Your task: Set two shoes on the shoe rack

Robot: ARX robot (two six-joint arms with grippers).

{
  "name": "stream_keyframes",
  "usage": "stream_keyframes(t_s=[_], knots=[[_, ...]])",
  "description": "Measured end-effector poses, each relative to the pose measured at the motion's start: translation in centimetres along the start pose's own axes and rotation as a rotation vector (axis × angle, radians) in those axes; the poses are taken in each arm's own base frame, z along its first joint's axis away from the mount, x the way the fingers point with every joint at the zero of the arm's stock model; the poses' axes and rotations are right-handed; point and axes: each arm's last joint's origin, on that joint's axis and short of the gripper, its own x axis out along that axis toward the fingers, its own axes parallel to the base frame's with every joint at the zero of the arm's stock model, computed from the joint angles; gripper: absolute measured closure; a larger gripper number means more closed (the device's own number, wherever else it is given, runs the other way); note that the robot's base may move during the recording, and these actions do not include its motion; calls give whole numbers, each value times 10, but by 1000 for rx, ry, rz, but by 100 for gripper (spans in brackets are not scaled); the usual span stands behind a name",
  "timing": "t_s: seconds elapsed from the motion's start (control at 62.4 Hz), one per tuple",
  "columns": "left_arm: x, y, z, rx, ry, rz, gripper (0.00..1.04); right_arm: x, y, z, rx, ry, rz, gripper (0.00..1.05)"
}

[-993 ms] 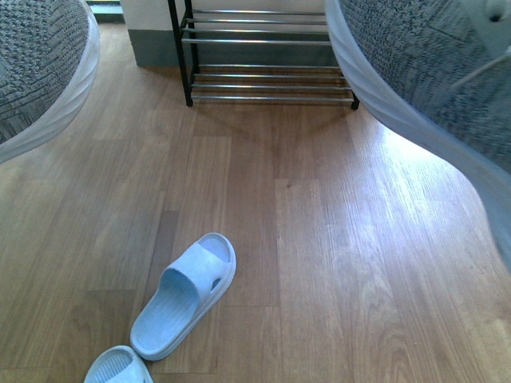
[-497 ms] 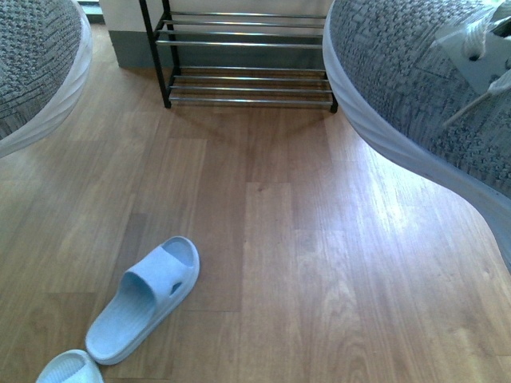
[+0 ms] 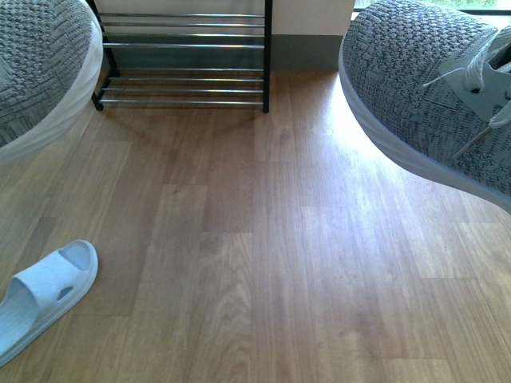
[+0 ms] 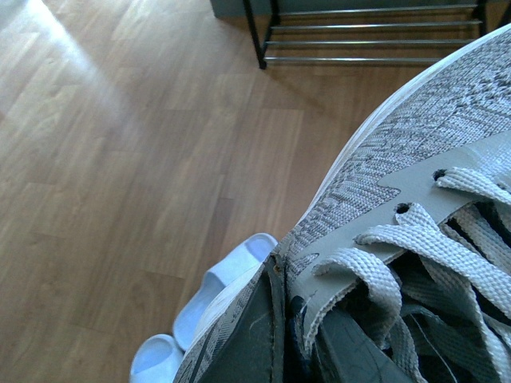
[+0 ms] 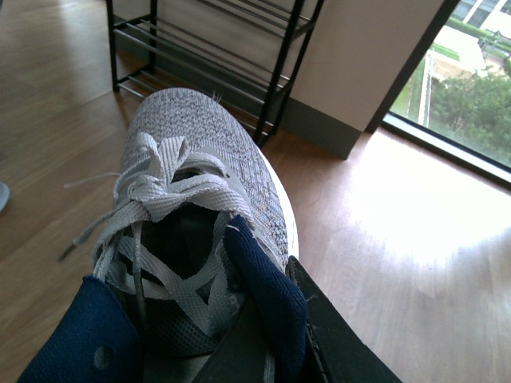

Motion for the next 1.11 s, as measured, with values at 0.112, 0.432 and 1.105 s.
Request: stream_keyframes(t_s=[0.112, 0.432, 1.105], knots=[[0, 0, 0, 1, 3, -6, 104, 0, 0, 0, 0, 1, -2, 104], [0, 1, 0, -1, 0, 9, 104, 0, 0, 0, 0, 0, 5, 104], [0, 1, 0, -3, 0, 12, 104, 0, 0, 0, 0, 0, 4, 104]])
